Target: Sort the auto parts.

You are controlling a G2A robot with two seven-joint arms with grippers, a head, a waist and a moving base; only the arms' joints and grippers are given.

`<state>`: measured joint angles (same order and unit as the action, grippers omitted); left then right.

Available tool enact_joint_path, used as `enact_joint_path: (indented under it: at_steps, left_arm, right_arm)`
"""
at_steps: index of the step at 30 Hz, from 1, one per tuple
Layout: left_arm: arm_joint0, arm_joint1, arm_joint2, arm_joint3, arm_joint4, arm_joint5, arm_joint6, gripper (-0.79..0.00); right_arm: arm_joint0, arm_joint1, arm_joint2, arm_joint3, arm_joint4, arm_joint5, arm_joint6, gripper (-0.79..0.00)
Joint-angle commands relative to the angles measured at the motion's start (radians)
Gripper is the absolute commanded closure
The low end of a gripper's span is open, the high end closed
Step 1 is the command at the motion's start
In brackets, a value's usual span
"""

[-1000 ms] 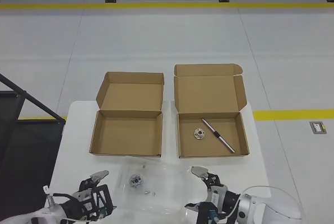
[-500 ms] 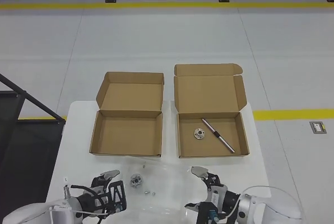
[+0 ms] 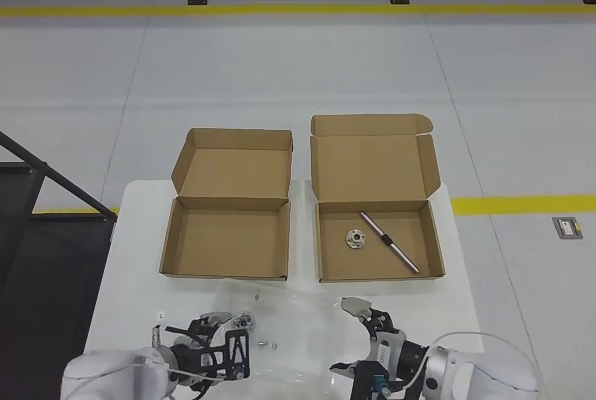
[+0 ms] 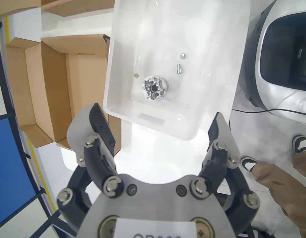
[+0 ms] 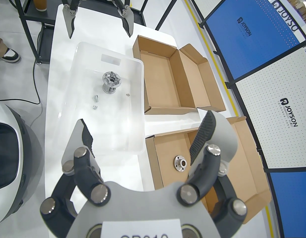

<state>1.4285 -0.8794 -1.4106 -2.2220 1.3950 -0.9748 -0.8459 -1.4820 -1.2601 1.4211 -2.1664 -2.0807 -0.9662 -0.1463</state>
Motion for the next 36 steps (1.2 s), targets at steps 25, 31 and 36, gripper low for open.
enact_joint_path:
  at_steps: [25, 31, 36]
  left_arm:
    - [-0.646, 0.034, 0.677, 0.426, -0.383, 0.343, -0.343, -0.723]
    - [-0.696, 0.01, 0.742, 0.498, -0.406, 0.349, -0.339, -0.699]
    - [-0.715, -0.014, 0.779, 0.549, -0.378, 0.375, -0.325, -0.582]
  right_arm:
    - [0.0, 0.0, 0.0, 0.0, 0.0, 0.0, 0.0, -0.785]
    - [0.0, 0.0, 0.0, 0.0, 0.0, 0.0, 0.0, -0.785]
    - [0.0, 0.0, 0.0, 0.0, 0.0, 0.0, 0.0, -0.785]
